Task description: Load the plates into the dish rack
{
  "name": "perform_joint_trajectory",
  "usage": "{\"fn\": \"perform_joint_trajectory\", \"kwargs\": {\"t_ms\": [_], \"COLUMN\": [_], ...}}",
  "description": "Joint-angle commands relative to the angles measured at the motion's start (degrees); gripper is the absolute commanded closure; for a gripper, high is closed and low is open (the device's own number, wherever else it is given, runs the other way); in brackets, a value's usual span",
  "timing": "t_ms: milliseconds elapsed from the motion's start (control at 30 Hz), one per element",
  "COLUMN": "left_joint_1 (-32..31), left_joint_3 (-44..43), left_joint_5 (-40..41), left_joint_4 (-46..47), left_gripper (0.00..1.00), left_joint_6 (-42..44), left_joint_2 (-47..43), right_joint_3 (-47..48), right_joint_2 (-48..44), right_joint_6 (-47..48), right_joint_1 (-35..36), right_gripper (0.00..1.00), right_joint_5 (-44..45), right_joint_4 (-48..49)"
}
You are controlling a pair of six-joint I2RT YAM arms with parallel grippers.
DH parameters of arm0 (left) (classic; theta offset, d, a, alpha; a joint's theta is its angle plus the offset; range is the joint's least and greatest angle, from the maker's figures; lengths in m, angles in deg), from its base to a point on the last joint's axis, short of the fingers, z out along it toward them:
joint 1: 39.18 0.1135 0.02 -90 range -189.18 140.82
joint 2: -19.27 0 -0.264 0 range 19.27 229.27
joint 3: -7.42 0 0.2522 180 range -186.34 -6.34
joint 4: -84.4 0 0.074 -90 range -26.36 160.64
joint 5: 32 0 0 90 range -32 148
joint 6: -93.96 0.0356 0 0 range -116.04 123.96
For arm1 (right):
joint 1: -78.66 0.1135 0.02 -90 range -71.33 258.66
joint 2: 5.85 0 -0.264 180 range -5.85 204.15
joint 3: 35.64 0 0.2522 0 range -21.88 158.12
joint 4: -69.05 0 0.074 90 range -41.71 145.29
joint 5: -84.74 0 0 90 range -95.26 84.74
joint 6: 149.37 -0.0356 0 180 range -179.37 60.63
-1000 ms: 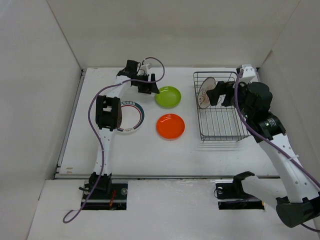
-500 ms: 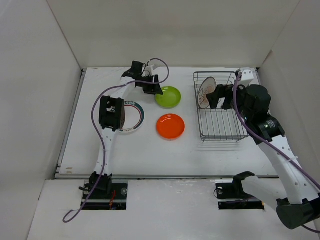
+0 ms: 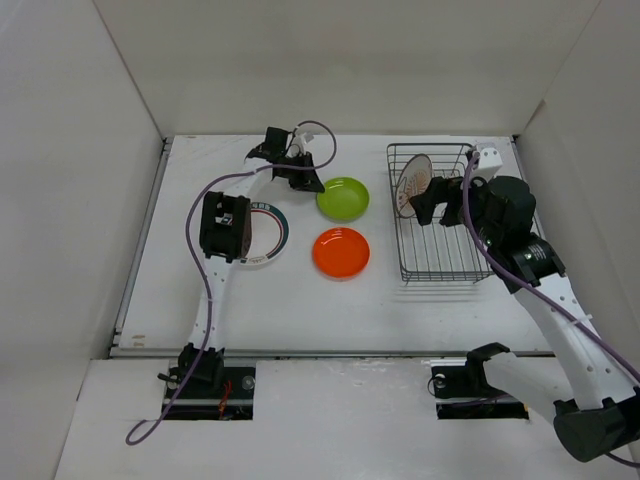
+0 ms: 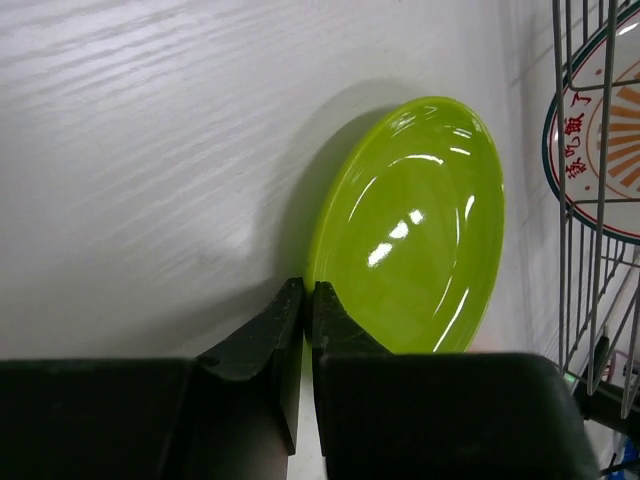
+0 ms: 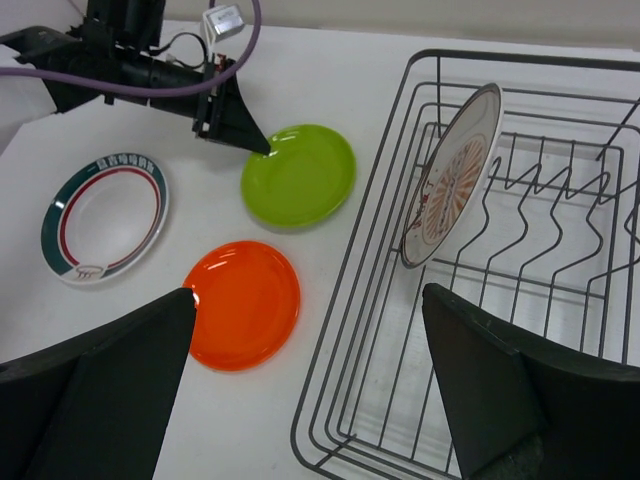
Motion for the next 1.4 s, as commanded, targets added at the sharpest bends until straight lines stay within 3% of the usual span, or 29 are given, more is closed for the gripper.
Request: {"fn": "perform_joint_trajectory", "kwargs": {"t_ms": [0,200,300,400,467,767,900,1367], "left_joint_1": [3.47,8.65,10.5,11.21,11.21,8.31,6.46,5.93], "left_joint_3": [1.77,4.23,7.28,12.2,14.94,28.73,31.56,33.94], "left_joint_5": [-2.5,-13.23,-23.25,-29.07,-28.46,-24.51,-20.82,-24.06], "left_joint_4": [4.3,10.62,13.18,10.82,6.95,5.01,6.23,10.54], "left_gripper": [1.0,1.0,1.0,1.0,1.0,1.0,1.0,1.0], "left_joint_6": [-2.8,-8.07,-8.6,-2.56,3.16,9.76,9.77,5.21], "left_joint_2": [-6.37,-17.96,-22.01,-28.25,-33.09,-44.61,-48.13,-53.66], "right_joint_3": [-1.03,-2.97,-2.97,-1.57,0.19,8.01,9.68,9.69], "right_joint_2": [-0.34,-0.34,0.36,2.9,6.15,18.54,22.59,30.94], "right_joint_6": [-1.16,-1.69,-2.31,-3.45,-4.67,-8.37,-10.12,-11.97], "right_joint_1": [0.46,0.46,0.46,0.46,0.46,6.78,8.9,11.36], "right_gripper": [0.01,0.01,0.01,0.01,0.01,0.02,0.02,0.04], "right_joint_5": [-1.35,-3.1,-6.18,-8.02,-10.05,-15.58,-16.73,-16.64], "right_joint_4": [3.61,7.74,10.64,12.58,14.42,23.65,25.94,28.49]}}
